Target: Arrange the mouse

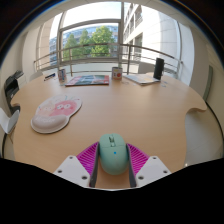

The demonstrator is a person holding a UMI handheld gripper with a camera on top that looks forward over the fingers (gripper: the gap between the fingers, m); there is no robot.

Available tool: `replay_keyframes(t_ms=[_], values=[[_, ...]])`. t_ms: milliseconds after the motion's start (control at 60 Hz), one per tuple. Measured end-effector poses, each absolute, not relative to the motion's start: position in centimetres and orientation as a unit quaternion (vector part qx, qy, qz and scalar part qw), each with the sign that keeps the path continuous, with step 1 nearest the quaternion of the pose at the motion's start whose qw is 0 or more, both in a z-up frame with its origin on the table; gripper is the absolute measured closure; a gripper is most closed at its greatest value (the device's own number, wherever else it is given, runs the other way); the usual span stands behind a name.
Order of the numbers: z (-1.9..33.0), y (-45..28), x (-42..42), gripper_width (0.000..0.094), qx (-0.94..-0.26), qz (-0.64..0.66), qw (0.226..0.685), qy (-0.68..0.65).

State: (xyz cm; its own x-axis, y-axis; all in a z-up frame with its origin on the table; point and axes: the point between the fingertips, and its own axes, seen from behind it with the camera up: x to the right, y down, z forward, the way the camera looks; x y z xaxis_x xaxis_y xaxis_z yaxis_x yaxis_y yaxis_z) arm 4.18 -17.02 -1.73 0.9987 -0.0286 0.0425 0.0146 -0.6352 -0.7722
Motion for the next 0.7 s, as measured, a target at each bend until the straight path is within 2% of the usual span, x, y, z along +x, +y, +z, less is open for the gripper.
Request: replay_keyframes(t_ms=[133,217,283,450,500,550,583,700], values=[[-1.3,-17.0,4.6,0.0531,-0.908,-0.033,0.418,0.021],[1.4,-15.6,5.5,0.0530,-0.897,-0.055,0.436,0.041],[6.0,-13.4,5.8,0.0530,-0.878,-0.064,0.469,0.063],[20.5,-6.0,1.9,0.0532,-0.813,-0.068,0.572,0.083],[22.7,-4.0,-0.8,0.0533,-0.800,-0.058,0.592,0.078],[23.7,-2.1,-4.1,0.0534,-0.798,-0.046,0.597,0.070],[22.8,-1.0,-6.1,0.0534,-0.802,-0.037,0.593,0.064],[14.5,1.2,-13.1,0.0535,-0.843,-0.007,0.535,0.050]])
